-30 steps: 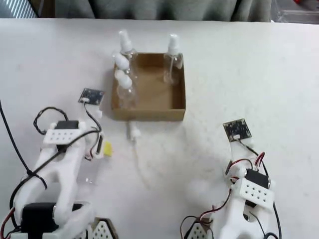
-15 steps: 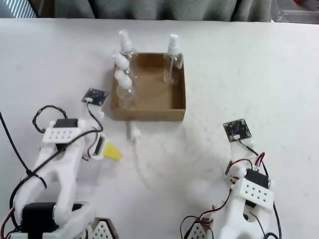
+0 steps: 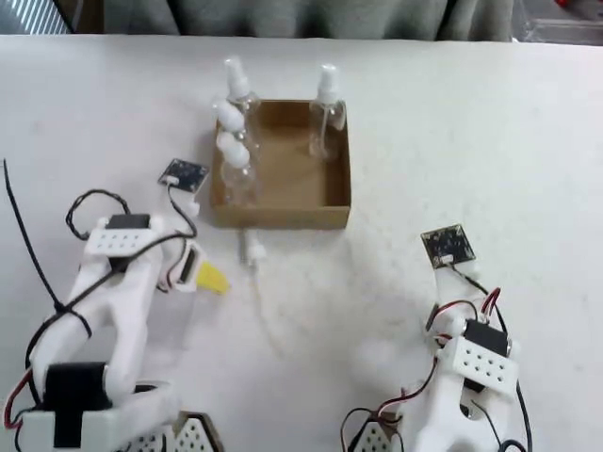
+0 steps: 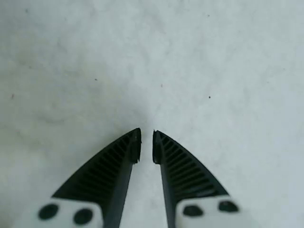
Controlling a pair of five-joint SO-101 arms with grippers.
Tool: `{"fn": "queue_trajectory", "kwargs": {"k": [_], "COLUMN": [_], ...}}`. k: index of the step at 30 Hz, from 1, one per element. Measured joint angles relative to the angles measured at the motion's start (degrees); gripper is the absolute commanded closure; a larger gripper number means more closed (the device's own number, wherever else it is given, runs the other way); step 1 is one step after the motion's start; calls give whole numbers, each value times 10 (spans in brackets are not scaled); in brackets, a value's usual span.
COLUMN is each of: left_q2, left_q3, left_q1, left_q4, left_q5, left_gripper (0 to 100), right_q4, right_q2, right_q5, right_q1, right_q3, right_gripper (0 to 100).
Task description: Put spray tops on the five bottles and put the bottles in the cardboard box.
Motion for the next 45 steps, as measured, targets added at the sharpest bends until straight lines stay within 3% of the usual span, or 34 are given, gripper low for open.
{"fn": "queue_trajectory", "kwargs": {"k": [19,25,33,38,45], "left_q2": [13,19,19,19,19], "left_q3": [-14,-14,-14,-14,-14], "left_q1": [0,0,0,0,0], "left_q4": [25,18,12,12,20], "left_q5": [-18,-18,-18,-18,-22], "left_gripper": [643,733,748,931,942], "right_q4": [0,0,0,0,0], "right_q2": [0,0,0,0,0], "right_q5": [0,0,0,0,0], "right_q1": [0,0,0,0,0], "right_q3": [0,0,0,0,0], "right_gripper": [971,971,971,971,971]}}
